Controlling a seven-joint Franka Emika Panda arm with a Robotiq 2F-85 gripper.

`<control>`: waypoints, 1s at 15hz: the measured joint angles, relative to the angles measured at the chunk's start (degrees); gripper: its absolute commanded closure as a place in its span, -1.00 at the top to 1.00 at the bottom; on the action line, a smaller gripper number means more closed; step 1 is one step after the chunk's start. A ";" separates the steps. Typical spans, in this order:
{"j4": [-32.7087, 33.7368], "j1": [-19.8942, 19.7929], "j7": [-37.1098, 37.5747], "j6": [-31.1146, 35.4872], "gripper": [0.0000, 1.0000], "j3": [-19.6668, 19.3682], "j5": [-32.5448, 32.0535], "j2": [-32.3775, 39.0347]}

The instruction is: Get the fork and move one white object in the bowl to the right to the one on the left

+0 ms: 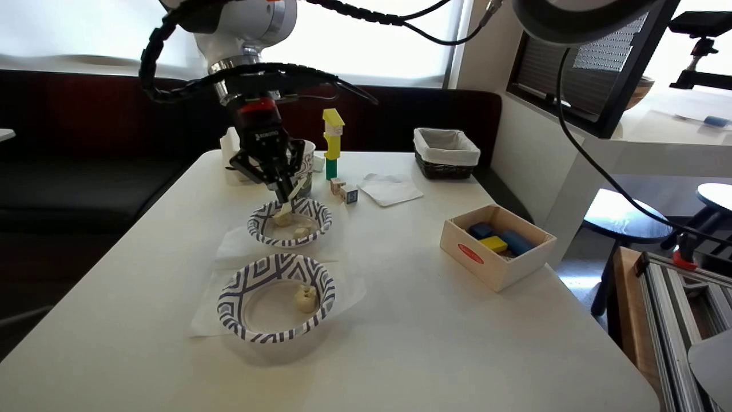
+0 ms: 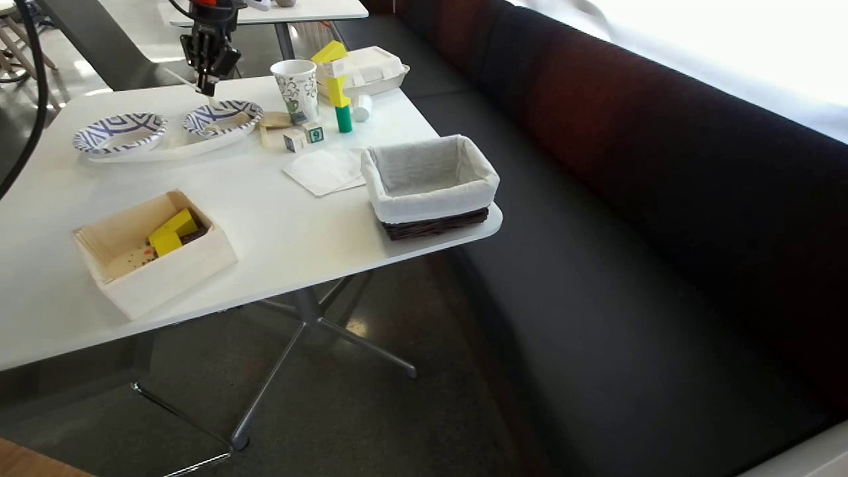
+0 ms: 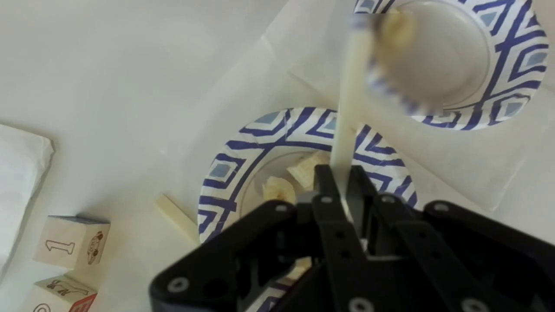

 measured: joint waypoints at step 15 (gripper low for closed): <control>-0.01 -2.53 2.99 -2.35 -0.94 0.37 3.50 0.75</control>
